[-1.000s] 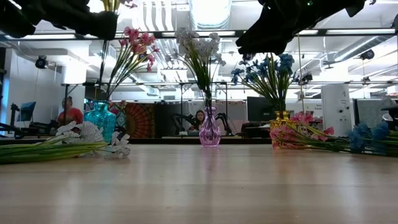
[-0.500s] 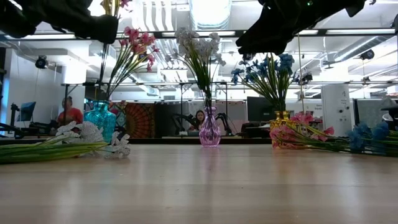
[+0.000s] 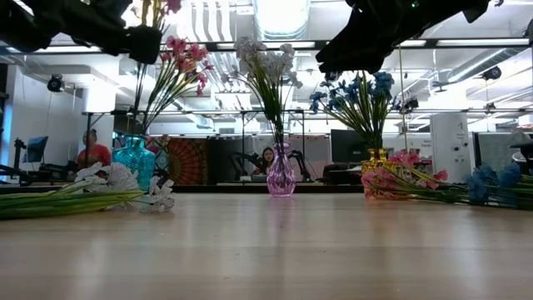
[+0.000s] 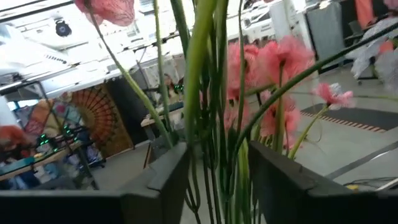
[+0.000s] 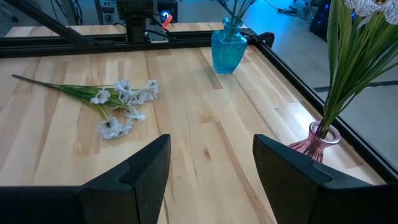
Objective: Sort flowers into vase by color
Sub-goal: Put the left pink flowers into the blue vase, then put the blue flowers into the yellow vase
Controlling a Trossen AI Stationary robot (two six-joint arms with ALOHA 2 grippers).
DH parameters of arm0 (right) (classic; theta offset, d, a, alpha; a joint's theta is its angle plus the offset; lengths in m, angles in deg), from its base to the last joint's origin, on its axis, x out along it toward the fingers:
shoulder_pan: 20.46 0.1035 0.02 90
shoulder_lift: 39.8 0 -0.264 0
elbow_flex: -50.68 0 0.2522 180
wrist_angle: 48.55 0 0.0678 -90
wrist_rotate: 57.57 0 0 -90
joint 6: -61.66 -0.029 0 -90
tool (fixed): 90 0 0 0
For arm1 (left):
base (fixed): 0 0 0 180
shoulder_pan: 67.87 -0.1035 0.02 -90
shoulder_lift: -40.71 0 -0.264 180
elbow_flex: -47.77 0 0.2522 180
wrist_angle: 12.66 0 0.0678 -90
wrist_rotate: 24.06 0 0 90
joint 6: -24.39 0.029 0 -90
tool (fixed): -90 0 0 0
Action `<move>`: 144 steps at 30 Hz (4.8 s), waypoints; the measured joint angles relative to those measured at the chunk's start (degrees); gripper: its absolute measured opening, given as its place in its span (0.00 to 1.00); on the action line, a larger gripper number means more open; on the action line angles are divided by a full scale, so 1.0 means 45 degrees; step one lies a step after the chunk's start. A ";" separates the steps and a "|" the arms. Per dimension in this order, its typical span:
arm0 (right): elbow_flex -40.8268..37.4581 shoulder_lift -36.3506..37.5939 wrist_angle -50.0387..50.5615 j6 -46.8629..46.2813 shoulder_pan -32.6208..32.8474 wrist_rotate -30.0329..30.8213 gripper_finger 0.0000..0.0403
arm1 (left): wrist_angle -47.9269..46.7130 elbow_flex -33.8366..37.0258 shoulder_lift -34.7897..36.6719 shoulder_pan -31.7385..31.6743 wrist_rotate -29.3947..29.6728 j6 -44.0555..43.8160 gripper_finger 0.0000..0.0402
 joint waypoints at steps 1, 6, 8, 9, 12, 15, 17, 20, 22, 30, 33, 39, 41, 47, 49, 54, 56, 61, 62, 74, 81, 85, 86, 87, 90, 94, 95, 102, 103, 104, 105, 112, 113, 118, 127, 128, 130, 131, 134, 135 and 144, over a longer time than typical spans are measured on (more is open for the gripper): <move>0.0000 0.0004 -0.0001 0.0000 0.0000 0.0000 0.55 | -0.0045 0.0000 -0.0039 0.0000 0.0134 -0.0070 0.40; 0.0000 0.0000 0.0000 0.0000 0.0000 -0.0005 0.55 | -0.0217 0.0000 -0.0257 0.0005 0.1192 -0.0383 0.51; 0.0000 0.0000 0.0000 0.0000 0.0000 -0.0005 0.55 | -0.0334 0.0000 -0.0336 0.0033 0.1482 -0.0676 0.54; 0.0000 0.0000 -0.0002 0.0000 0.0000 -0.0002 0.55 | -0.0423 0.0000 -0.0382 0.0057 0.1526 -0.0859 0.56; 0.0000 0.0000 0.0000 0.0000 0.0000 0.0000 0.55 | -0.0800 0.0000 -0.0538 0.0187 0.1475 -0.1250 0.59; 0.0000 0.0000 0.0000 0.0000 0.0000 0.0000 0.55 | -0.1070 0.0000 -0.0755 0.0325 0.1461 -0.1753 0.60; 0.0000 0.0000 0.0000 0.0000 0.0003 -0.0003 0.55 | -0.1297 0.0000 -0.0904 0.0449 0.1467 -0.2178 0.60; 0.0000 0.0000 0.0000 0.0000 0.0001 -0.0001 0.55 | -0.1639 0.0000 -0.1104 0.0589 0.1485 -0.2478 0.60; 0.0000 0.0000 0.0000 0.0000 0.0000 -0.0005 0.55 | -0.1644 0.0000 -0.1218 0.0600 0.1662 -0.2696 0.60; 0.0000 0.0000 0.0005 0.0000 0.0000 -0.0005 0.55 | -0.2191 0.0000 -0.1330 0.0866 0.2570 -0.3627 0.60; 0.0000 0.0000 0.0005 -0.0005 0.0005 -0.0010 0.55 | -0.2900 0.0000 -0.1346 0.1251 0.2889 -0.4426 0.61; 0.0000 0.0000 0.0007 -0.0005 0.0005 -0.0010 0.55 | -0.3266 0.0000 -0.1418 0.1623 0.3529 -0.4902 0.68; 0.0000 0.0000 0.0008 -0.0107 0.0005 -0.0010 0.55 | -0.3266 0.0000 -0.1413 0.1635 0.3907 -0.4912 0.71; 0.0000 0.0000 0.0010 -0.0126 0.0005 -0.0010 0.55 | -0.3369 0.0000 -0.1413 0.1850 0.3536 -0.4330 0.77; 0.0000 0.0000 0.0006 -0.0123 0.0005 -0.0010 0.55 | -0.3365 -0.0027 -0.1408 0.1929 0.3252 -0.4381 0.77; 0.0000 0.0000 0.0010 -0.0121 0.0005 -0.0015 0.55 | -0.3363 -0.0073 -0.1408 0.2006 0.3152 -0.4500 0.77; 0.0000 0.0000 0.0005 -0.0117 0.0005 -0.0010 0.55 | -0.3363 -0.0073 -0.1408 0.2006 0.3195 -0.4494 0.78; 0.0000 0.0000 0.0010 -0.0102 0.0005 -0.0015 0.55 | -0.3396 -0.0073 -0.1413 0.2039 0.4242 -0.4335 0.78; 0.0000 0.0000 0.0010 -0.0102 0.0005 -0.0015 0.55 | -0.3407 -0.0073 -0.1413 0.2082 0.4505 -0.4296 0.78; 0.0000 0.0004 0.0020 -0.0424 0.0005 -0.0015 0.55 | -0.3402 -0.0073 -0.1403 0.3948 0.5289 -0.4150 0.78; 0.0123 0.0014 0.0614 -0.1294 0.0005 -0.0018 0.55 | -0.3400 -0.0073 -0.1403 0.4953 0.5289 -0.4163 0.78; 0.0617 0.0039 0.2524 -0.2808 0.0005 -0.0033 0.55 | -0.3397 -0.0073 -0.1403 0.5528 0.5289 -0.4139 0.78; 0.0769 0.0039 0.3227 -0.3246 0.0005 -0.0045 0.55 | -0.3399 -0.0073 -0.1403 0.5686 0.5289 -0.4135 0.78; 0.0949 0.0039 0.3997 -0.3698 0.0005 -0.0078 0.55 | -0.3399 -0.0073 -0.1403 0.5832 0.5287 -0.4130 0.78; 0.1501 0.0043 0.6394 -0.5025 0.0005 -0.0144 0.55 | -0.3397 -0.0073 -0.1398 0.6287 0.5286 -0.4100 0.78; 0.2139 0.0048 0.9156 -0.6512 0.0005 -0.0626 0.55 | -0.3397 -0.0075 -0.1398 0.6783 0.5284 -0.4111 0.78; 0.2275 0.0051 0.9636 -0.6812 0.0005 -0.0861 0.55 | -0.3397 -0.0073 -0.1398 0.6899 0.5284 -0.4111 0.78; 0.3082 0.0058 1.2443 -0.8234 0.0005 -0.3982 0.55 | -0.3393 -0.0073 -0.1364 0.7101 0.5284 -0.4091 0.78; 0.3188 0.0058 1.2867 -0.8453 0.0005 -0.4498 0.55 | -0.3392 -0.0073 -0.1390 0.7109 0.5284 -0.4091 0.78; 0.3275 0.0058 1.3321 -0.8676 0.0041 -0.4963 0.55 | -0.3400 -0.0073 -0.1410 0.7118 0.5284 -0.4091 0.78; 0.3325 0.0058 1.3752 -0.8974 0.0092 -0.5251 0.55 | -0.3407 -0.0073 -0.1413 0.7121 0.5281 -0.4080 0.78; 0.3220 0.0063 1.7016 -1.0221 0.0391 -0.5463 0.55 | -0.3507 0.0010 -0.1432 0.7461 0.5284 -0.4028 0.78; 0.3179 0.0063 1.7356 -1.0359 0.0401 -0.5463 0.55 | -0.3565 0.0045 -0.1437 0.7568 0.5277 -0.4028 0.78; 0.2983 0.0068 1.7612 -1.0618 0.0457 -0.5459 0.55 | -0.3957 0.0068 -0.1458 0.8121 0.5280 -0.4029 0.78; 0.2877 0.0068 1.7685 -1.0903 0.0481 -0.5865 0.55 | -0.5581 0.0078 -0.1496 0.9479 0.5280 -0.4356 0.78; 0.2838 0.0068 1.7714 -1.0970 0.0481 -0.6078 0.55 | -0.5576 0.0078 -0.1517 0.9712 0.5280 -0.4378 0.78; 0.2653 0.0068 1.7704 -1.1135 0.0535 -0.6351 0.55 | -0.5520 0.0083 -0.1559 1.0223 0.5281 -0.4444 0.78; 0.2535 0.0068 1.7718 -1.1245 0.0588 -0.6373 0.55 | -0.5467 0.0059 -0.1595 1.0530 0.5276 -0.4553 0.78; 0.2084 0.0068 1.7708 -1.1647 0.0691 -0.6411 0.55 | -0.5395 -0.0307 -0.1833 1.1307 0.5212 -0.4905 0.78; 0.1928 0.0068 1.7681 -1.1816 0.0704 -0.6411 0.55 | -0.5415 -0.0464 -0.1940 1.1483 0.5216 -0.4957 0.78; 0.0302 0.0068 1.6284 -1.2620 0.0734 -0.6827 0.55 | -0.5420 -0.2811 -0.3595 1.1730 0.5022 -0.3179 0.77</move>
